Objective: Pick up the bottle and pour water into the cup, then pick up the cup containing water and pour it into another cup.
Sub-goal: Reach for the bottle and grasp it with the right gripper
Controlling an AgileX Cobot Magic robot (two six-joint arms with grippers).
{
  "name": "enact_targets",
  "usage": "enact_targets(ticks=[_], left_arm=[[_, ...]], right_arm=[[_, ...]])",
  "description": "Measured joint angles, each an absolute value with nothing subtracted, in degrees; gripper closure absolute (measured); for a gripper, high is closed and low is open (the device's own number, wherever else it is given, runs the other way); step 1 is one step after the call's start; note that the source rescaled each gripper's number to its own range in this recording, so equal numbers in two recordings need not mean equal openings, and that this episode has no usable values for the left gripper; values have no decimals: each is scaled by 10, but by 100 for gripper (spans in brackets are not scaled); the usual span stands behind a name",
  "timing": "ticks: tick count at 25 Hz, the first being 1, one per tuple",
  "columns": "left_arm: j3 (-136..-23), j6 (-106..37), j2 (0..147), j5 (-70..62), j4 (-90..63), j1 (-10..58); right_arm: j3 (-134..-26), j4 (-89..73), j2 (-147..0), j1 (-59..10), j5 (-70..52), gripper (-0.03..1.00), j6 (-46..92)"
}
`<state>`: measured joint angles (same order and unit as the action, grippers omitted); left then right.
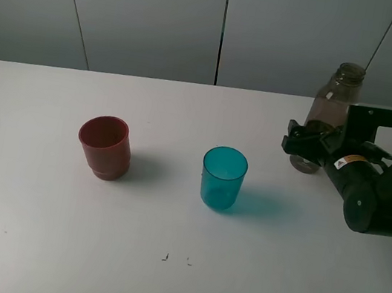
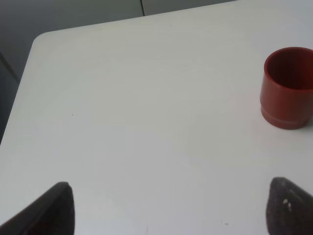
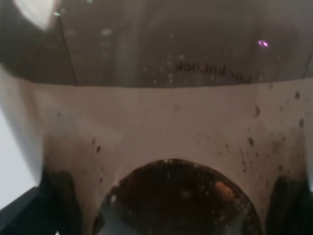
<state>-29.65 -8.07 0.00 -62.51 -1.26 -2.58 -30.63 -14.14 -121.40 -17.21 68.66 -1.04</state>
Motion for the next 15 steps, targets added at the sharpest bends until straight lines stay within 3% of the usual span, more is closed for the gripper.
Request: enact_targets(ticks=[15], left_arm=[[-297,-81,0,-625,-13,-26]], right_arm=[[-324,-144,-1214,-172,687,-3,-10]])
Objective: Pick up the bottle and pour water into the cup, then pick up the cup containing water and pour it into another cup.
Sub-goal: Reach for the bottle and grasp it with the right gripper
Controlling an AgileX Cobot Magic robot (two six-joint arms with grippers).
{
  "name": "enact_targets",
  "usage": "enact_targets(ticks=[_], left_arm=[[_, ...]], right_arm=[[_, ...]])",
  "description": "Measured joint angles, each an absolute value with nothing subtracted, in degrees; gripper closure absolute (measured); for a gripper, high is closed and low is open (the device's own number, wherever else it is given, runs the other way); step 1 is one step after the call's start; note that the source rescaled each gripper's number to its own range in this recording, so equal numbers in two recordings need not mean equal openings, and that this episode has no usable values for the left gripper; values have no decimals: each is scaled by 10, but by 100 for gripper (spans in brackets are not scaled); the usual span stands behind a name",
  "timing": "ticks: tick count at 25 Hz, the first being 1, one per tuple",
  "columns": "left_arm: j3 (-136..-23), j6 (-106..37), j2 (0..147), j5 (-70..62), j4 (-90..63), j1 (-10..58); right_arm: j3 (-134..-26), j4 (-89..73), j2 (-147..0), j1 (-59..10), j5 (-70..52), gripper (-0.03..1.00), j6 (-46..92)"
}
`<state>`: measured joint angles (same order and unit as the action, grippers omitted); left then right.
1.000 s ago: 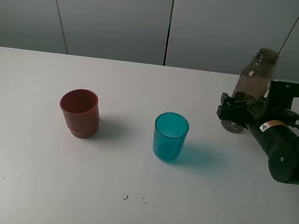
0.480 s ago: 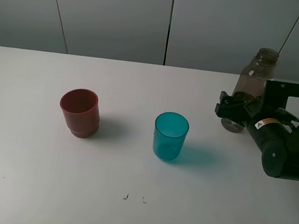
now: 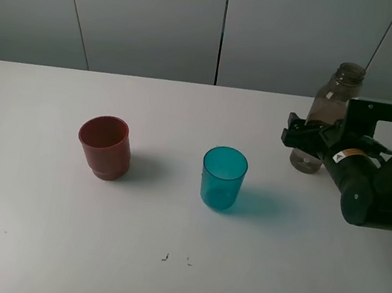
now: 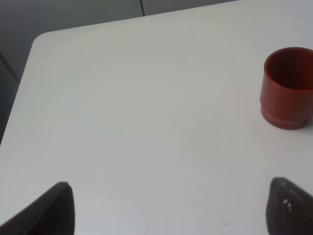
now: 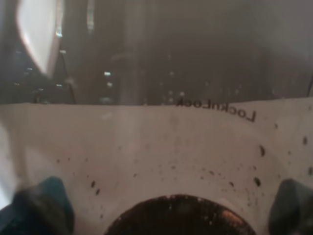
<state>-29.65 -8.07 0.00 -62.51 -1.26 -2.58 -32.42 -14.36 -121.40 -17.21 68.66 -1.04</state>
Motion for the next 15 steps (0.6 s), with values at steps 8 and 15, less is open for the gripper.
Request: enact_targets(ticks=[8,15], left_arm=[[-297,-82,0,-625,-13,-26],[-297,-82,0,-625,-13,-26]], right_arm=[[-324,-144,-1214,-172,687,-1,3],[-324,-144,-1215,-171,688,97,22]])
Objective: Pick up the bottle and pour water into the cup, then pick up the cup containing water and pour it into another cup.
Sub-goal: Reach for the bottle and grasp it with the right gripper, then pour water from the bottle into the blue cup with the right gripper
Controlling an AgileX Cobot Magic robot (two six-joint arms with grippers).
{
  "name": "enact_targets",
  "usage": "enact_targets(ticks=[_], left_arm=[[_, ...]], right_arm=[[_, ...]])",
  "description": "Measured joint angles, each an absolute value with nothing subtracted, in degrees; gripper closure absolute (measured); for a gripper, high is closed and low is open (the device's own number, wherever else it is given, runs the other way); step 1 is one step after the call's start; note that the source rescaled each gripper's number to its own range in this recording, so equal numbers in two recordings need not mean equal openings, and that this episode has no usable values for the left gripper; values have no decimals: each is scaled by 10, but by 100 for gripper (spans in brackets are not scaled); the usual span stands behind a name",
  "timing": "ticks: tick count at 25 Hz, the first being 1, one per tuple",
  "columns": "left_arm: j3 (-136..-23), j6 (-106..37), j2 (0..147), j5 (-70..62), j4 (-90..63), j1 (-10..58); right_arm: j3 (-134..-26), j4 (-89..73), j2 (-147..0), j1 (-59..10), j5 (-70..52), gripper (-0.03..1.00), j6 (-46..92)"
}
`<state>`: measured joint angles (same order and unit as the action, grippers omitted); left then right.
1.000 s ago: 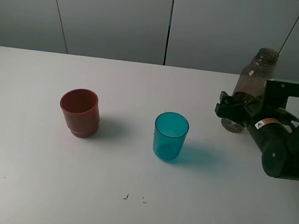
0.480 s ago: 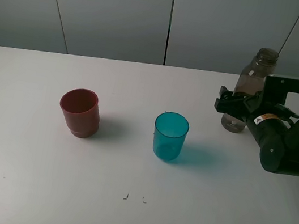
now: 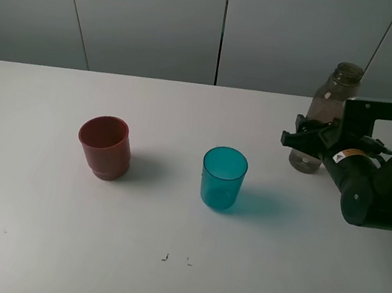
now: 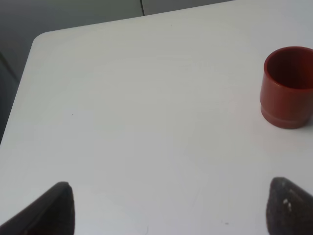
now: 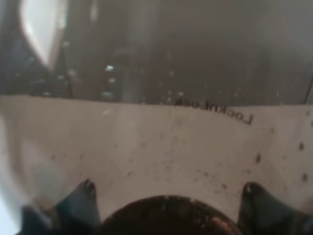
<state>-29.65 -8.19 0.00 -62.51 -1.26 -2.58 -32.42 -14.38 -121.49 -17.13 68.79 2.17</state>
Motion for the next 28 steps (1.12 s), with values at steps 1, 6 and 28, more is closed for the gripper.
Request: enact_targets(ticks=[1,6,28], left_arm=[[-297,-82,0,-625,-13,-26],[-297,-82,0,-625,-13,-26],[-297,-82,0,-625,-13,-26]], right_arm=[[-324,-144,-1215,-171,689,97,23],[-325,-143,-1215,-171,689,97,24],[-313,-74,-1102,-171,668,97,117]])
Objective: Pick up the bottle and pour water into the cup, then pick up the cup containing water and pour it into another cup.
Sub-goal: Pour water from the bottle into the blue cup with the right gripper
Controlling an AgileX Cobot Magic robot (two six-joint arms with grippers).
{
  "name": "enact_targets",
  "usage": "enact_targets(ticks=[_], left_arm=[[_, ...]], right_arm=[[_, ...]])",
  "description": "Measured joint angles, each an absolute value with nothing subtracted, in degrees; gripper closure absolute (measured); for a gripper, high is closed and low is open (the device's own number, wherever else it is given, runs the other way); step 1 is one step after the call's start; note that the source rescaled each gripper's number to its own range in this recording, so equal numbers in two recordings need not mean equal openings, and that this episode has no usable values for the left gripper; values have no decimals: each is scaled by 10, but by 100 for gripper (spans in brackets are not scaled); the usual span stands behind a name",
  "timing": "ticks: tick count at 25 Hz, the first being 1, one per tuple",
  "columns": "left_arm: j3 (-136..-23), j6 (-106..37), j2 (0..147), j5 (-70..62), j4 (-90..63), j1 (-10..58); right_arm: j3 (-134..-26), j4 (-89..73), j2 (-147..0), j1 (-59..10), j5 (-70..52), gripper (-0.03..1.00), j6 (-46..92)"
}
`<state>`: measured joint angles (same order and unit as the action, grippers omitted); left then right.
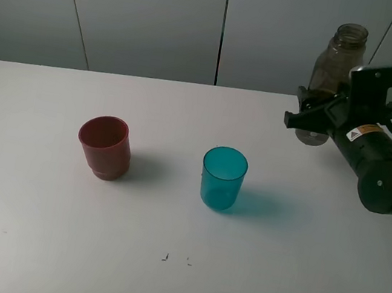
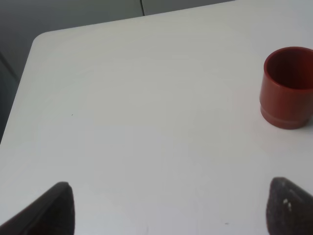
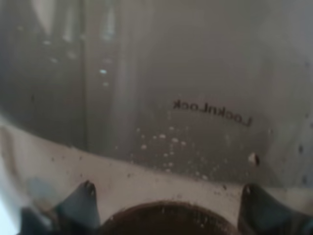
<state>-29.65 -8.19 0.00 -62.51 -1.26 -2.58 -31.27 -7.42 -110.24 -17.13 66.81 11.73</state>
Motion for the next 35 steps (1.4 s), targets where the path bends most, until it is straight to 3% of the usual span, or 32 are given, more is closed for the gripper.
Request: enact_targets(ticks=[23,35], left_arm=[[-297,-82,0,-625,-13,-26],[-297,-82,0,-625,-13,-26]], right_arm=[[-313,65,-1074,-171,616,97,332],[-313,94,-1074,-171,614,97,530]])
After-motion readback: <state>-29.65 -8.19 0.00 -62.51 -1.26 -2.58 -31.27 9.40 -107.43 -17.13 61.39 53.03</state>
